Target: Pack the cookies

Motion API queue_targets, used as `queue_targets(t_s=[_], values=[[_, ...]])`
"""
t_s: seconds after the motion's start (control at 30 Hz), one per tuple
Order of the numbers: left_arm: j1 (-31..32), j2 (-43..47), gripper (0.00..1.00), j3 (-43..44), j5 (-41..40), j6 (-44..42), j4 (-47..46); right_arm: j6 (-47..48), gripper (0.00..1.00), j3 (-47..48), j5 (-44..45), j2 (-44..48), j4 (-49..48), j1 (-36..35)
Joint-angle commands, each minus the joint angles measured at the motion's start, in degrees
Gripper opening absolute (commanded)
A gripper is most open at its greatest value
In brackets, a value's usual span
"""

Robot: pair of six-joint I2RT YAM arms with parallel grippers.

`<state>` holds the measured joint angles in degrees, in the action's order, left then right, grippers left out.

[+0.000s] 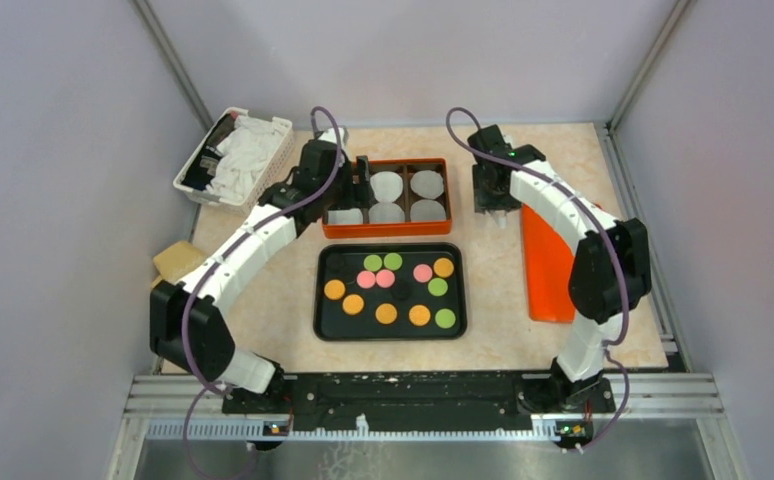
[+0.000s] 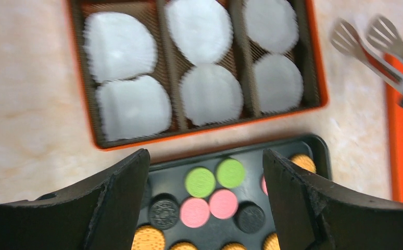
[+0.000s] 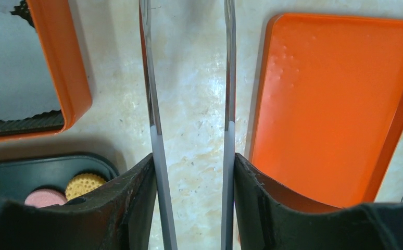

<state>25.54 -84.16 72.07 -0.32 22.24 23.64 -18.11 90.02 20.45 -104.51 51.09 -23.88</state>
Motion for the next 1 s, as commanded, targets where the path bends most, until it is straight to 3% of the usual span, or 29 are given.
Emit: queue_targets(t_s=[0.0, 0.17, 0.3, 0.6, 0.8, 0.97], values=[[0.51, 3.08, 0.86, 5.93, -19.64, -0.4, 8.16, 0.58, 0.36, -0.83, -0.77, 7.82, -1.5, -0.41], [0.59, 6.3, 0.86, 4.1, -21.56, -1.61, 8.1, 1.61, 0.26, -3.85, -3.91, 13.67, -4.83, -1.75], [0.64, 7.32, 0.86, 2.81, -19.95, -1.31, 6.69, 2.35, 0.24, -5.84, -5.4, 17.82, -5.5, -3.29], [1.46, 5.67, 0.86, 1.77, -20.69, 1.18, 6.37, 3.85, 0.29, -12.76, -12.21, 29.69, -7.82, -8.81], [1.86, 5.63, 0.87, -0.12, -18.71, 2.02, 5.11, 2.82, 0.38, -14.56, -13.58, 33.11, -6.0, -16.81], [1.91, 7.68, 0.87, -2.54, -16.56, 2.39, 2.47, 1.11, 0.38, -17.65, -11.25, 33.08, -5.69, -24.61]])
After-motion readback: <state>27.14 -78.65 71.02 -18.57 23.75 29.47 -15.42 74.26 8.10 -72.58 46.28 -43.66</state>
